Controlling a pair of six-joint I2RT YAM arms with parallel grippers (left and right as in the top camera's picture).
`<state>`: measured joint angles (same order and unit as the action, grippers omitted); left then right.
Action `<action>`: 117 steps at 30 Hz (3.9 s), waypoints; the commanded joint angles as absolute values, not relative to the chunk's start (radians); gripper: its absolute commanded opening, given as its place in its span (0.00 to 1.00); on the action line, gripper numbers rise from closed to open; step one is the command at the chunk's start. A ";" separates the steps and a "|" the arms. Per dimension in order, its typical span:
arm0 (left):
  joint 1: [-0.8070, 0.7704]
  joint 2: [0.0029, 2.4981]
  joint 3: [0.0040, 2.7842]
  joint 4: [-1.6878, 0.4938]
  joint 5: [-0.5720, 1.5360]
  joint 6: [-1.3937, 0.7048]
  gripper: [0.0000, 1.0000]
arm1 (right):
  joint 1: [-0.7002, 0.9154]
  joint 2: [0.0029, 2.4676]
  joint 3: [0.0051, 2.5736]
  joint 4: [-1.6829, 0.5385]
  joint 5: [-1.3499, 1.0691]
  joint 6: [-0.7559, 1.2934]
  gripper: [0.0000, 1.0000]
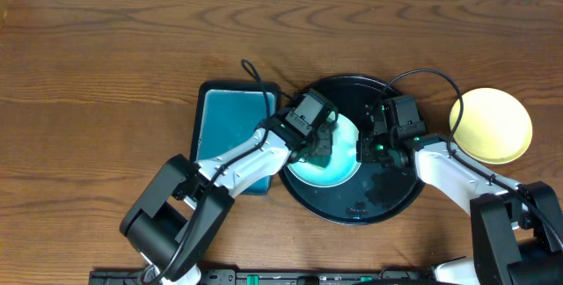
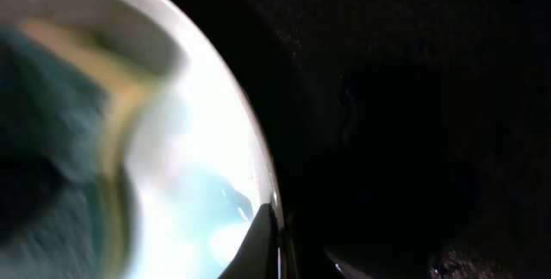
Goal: Clean dirty plates on tray and stack at the side
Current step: 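Scrub the pale blue plate with the sponge in the left gripper, then return the sponge to the teal basin with the left gripper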
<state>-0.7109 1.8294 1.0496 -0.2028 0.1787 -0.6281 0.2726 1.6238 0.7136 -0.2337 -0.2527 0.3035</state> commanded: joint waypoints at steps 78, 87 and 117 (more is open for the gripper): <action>-0.290 1.782 1.031 -0.575 0.038 -0.300 0.46 | 0.270 1.655 0.703 -0.248 -0.188 0.299 0.01; -0.290 1.573 1.031 -0.605 0.038 -0.300 0.70 | 0.270 1.655 0.703 -0.250 -0.188 0.299 0.01; -0.291 1.536 1.030 -0.744 0.038 -0.337 0.75 | 0.140 1.564 0.708 -0.185 -0.522 0.280 0.01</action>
